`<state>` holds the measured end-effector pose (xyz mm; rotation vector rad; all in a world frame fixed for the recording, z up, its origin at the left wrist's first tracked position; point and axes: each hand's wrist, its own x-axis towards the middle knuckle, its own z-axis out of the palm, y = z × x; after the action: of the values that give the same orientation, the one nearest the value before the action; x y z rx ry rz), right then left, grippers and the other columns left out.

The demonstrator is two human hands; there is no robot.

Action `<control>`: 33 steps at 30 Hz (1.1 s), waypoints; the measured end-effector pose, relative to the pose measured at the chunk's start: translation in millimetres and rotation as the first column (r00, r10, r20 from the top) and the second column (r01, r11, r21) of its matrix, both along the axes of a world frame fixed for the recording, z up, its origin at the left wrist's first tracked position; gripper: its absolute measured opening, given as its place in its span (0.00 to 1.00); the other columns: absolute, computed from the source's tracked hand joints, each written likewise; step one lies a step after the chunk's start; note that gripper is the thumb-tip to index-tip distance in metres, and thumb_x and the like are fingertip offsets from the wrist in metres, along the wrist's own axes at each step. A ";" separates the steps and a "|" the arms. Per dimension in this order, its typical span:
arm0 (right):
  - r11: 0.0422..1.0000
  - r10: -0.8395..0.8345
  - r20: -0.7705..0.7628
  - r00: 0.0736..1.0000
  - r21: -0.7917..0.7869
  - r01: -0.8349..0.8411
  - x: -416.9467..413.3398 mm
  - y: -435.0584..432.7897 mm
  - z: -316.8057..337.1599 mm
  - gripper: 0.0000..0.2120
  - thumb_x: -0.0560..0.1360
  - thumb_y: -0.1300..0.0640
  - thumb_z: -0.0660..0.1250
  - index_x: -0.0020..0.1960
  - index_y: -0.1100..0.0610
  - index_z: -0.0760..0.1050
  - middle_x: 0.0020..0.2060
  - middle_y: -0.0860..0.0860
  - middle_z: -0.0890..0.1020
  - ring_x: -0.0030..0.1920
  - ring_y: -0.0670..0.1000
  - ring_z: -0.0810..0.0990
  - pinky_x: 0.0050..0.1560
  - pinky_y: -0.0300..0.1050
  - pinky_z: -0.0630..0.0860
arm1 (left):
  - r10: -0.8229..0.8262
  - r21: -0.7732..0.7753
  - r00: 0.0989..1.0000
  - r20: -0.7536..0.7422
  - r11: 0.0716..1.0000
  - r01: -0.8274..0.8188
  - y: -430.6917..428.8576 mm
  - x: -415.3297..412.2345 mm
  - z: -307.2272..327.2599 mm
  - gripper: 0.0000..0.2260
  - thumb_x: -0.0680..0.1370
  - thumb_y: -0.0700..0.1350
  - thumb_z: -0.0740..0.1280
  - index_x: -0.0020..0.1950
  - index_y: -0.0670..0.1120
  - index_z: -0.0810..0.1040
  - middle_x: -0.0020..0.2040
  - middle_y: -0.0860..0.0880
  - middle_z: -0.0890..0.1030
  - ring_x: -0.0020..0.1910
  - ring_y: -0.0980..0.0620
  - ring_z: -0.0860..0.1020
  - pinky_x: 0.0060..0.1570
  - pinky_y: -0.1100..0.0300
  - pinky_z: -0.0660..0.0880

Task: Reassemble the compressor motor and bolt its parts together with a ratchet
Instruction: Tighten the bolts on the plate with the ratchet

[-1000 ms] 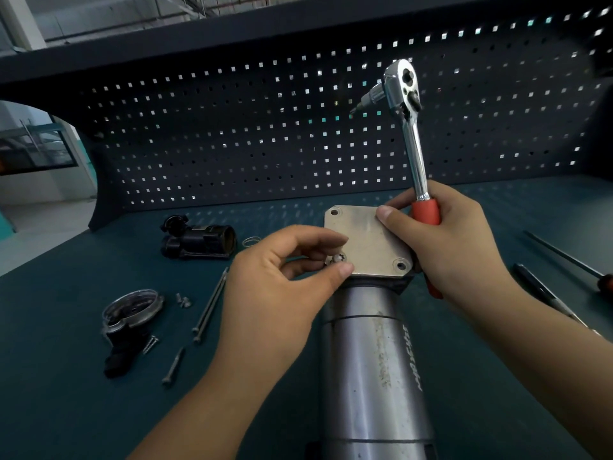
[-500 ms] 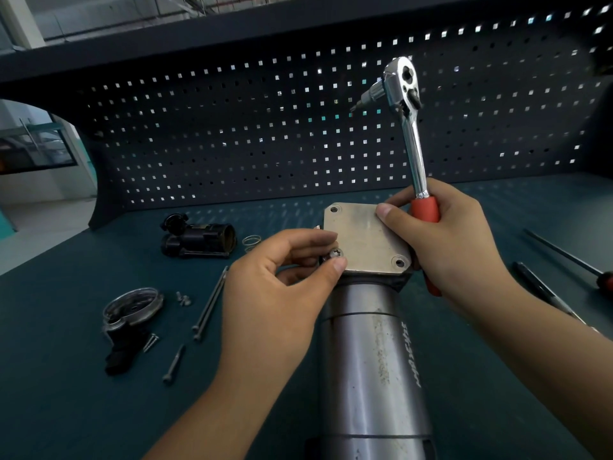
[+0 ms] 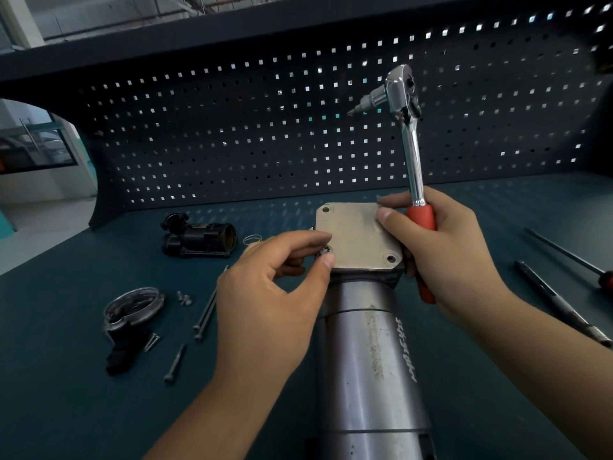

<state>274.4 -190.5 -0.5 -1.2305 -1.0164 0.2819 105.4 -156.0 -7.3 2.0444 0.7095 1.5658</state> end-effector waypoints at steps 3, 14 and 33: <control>1.000 0.017 0.034 0.999 -0.001 -0.017 -2.0 0.0 -0.1 0.02 0.73 0.57 0.70 0.44 0.51 0.79 0.22 0.46 0.72 0.21 0.43 0.68 0.21 0.36 0.68 | -0.062 -0.053 0.997 0.048 0.997 0.064 1.1 -0.9 -0.1 0.13 0.71 0.36 0.73 0.46 0.55 0.82 0.44 0.59 0.83 0.45 0.60 0.82 0.45 0.69 0.76; 1.000 0.022 0.005 1.000 0.008 -0.022 -1.8 0.8 0.7 0.02 0.73 0.56 0.71 0.43 0.49 0.79 0.22 0.45 0.71 0.21 0.43 0.67 0.21 0.37 0.68 | -0.131 -0.154 0.970 0.203 0.975 0.163 -3.8 8.3 -2.6 0.10 0.71 0.35 0.72 0.44 0.51 0.83 0.42 0.58 0.84 0.44 0.63 0.81 0.42 0.75 0.74; 1.000 0.016 0.026 1.000 0.000 -0.016 -2.6 -0.7 2.0 0.03 0.73 0.56 0.70 0.43 0.49 0.79 0.22 0.45 0.72 0.21 0.42 0.67 0.20 0.35 0.68 | -0.055 -0.075 0.980 0.189 0.995 0.071 -2.0 8.2 -7.2 0.10 0.70 0.36 0.73 0.43 0.52 0.83 0.43 0.55 0.82 0.45 0.63 0.80 0.44 0.75 0.74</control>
<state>271.8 -191.3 1.5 -1.2289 -1.0487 0.2784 113.7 -158.0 -14.5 1.8144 0.6213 1.6387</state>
